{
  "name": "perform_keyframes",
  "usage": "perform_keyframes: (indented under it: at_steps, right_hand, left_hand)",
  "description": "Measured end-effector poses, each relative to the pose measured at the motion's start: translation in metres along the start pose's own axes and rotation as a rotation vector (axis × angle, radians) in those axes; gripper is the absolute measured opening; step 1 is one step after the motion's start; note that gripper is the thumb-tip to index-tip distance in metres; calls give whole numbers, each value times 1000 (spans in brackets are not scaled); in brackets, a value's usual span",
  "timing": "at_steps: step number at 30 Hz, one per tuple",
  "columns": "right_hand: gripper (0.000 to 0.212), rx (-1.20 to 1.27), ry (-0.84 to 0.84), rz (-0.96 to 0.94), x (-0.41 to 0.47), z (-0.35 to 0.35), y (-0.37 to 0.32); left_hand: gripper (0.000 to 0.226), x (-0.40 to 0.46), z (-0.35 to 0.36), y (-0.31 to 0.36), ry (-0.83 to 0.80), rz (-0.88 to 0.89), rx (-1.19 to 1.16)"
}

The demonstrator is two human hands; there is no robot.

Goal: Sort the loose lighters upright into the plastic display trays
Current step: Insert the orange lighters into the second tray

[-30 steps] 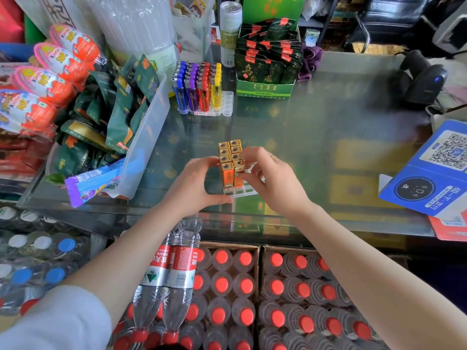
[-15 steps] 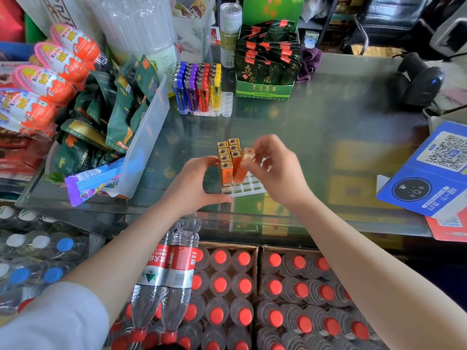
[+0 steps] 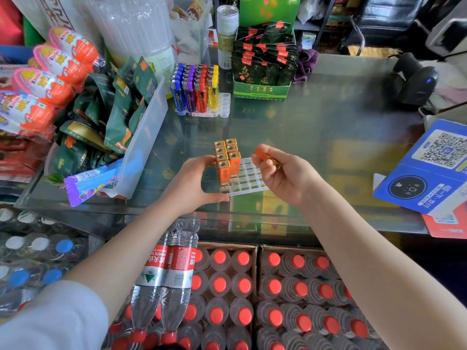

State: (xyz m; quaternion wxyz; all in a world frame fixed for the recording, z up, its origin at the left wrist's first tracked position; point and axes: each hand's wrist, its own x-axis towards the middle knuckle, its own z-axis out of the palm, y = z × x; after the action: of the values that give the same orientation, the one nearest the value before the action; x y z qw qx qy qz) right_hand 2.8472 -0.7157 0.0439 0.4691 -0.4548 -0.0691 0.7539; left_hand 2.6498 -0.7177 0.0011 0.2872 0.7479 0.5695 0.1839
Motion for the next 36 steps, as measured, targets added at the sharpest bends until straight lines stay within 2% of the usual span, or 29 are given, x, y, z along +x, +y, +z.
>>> perform_keyframes:
  at_steps: [2,4,7,9,13,17,22,26,28,32,36]
  right_hand:
    - [21,-84,-55,-11,-3,1,-1]
    - [26,-294,-35,-79,-5,0,-3]
    - [22,-1032,177,-384,-7,-4,-5]
    - [16,-1322,282,-614,-8,-8,-7]
    - [14,-1213,171,-777,-13,-15,-6]
    - [27,-1130,-16,-849,-11,-18,3]
    - [26,-1324,-151,-1021,-2,-13,18]
    - [35,-1446,-194,-1150,3,-11,25]
    - [37,-1430,-175,-1144,3,-11,26]
    - [27,-1401,-126,-1123,0,-7,24]
    - [17,-1648,-185,-1243,-1,-5,22]
  left_hand:
    - [71,0,0,0,1,9,-1]
    - [71,0,0,0,1,11,-6]
    - [70,-1,1,-1,-2,0,-9]
    - [70,0,1,-1,1,3,-3]
    - [71,0,2,-1,3,3,3]
    - [73,0,2,-2,3,1,5]
    - [73,0,2,-3,-4,2,12]
    - [74,0,4,-4,-6,-11,12]
    - [74,0,4,-4,-3,-12,11]
    - [72,1,3,-6,-10,7,20]
    - [70,1,2,-4,-17,9,33]
